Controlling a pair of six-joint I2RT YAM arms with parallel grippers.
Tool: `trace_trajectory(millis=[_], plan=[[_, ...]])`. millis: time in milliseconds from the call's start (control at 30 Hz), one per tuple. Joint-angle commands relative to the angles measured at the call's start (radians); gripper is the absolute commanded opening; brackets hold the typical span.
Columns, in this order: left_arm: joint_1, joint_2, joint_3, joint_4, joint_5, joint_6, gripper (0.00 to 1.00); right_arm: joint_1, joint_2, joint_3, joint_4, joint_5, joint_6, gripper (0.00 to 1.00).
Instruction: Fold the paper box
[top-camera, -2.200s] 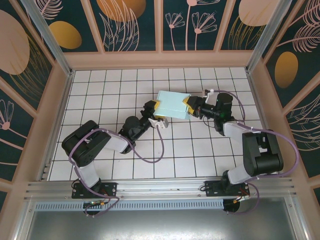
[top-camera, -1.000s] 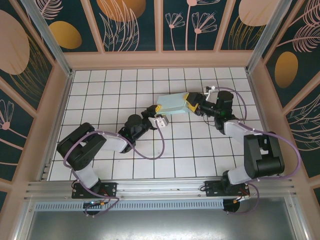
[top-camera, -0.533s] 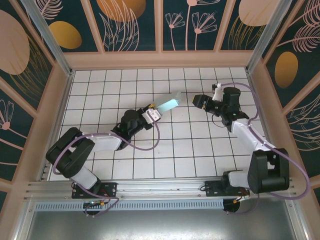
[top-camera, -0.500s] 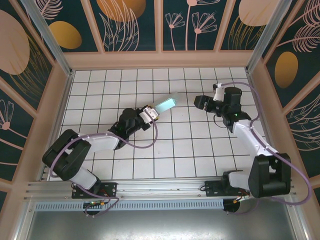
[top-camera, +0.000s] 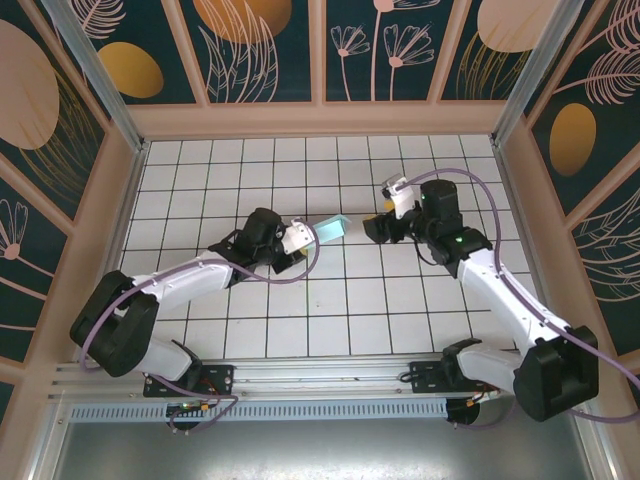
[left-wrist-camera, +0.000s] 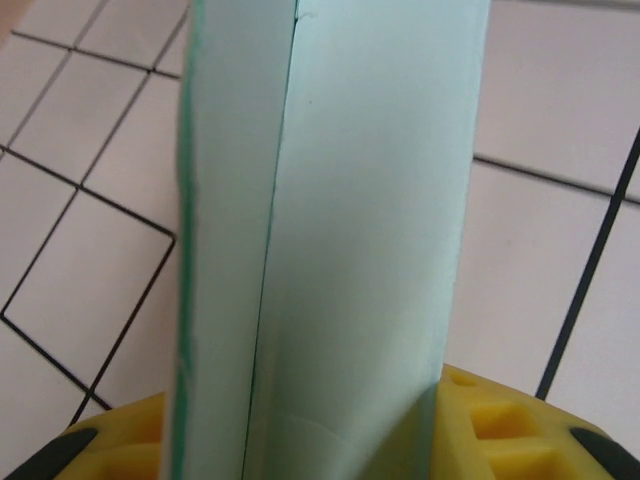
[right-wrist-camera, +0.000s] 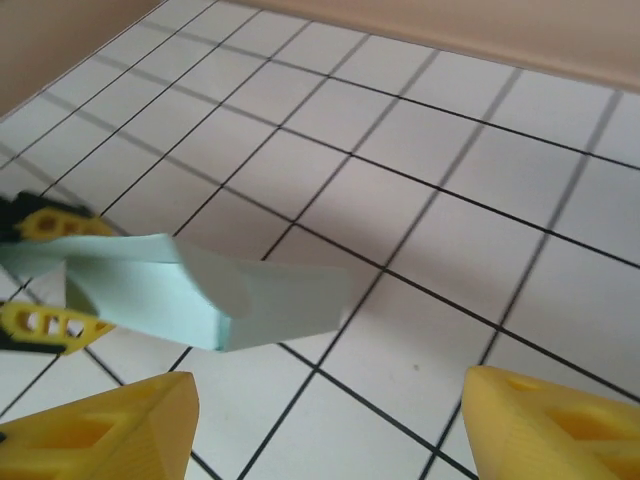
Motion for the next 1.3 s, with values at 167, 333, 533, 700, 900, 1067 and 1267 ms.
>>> trace_trajectory(millis=[167,333,533,700,900,1067,1267], plan=[[0.001,0.021,0.117,-0.321,-0.058,0.051,0.28,0.031,0.117,0.055,0.002,-0.103,-0.112,0.61],[0.000,0.083,0.185,-0.406,0.002,0.021,0.28,0.056,0.175,0.072,0.013,-0.126,-0.117,0.58],[0.001,0.130,0.191,-0.416,0.050,0.035,0.28,0.089,0.276,0.117,0.003,-0.077,-0.144,0.47],[0.004,0.142,0.192,-0.404,0.066,0.040,0.28,0.089,0.335,0.127,0.031,-0.067,-0.166,0.39],[0.007,0.155,0.191,-0.397,0.078,0.040,0.28,0.089,0.407,0.154,0.028,-0.073,-0.174,0.35],[0.009,0.162,0.192,-0.396,0.083,0.041,0.28,0.091,0.424,0.168,0.030,-0.095,-0.170,0.22],[0.010,0.172,0.192,-0.399,0.088,0.041,0.28,0.092,0.419,0.177,0.018,-0.100,-0.167,0.24]])
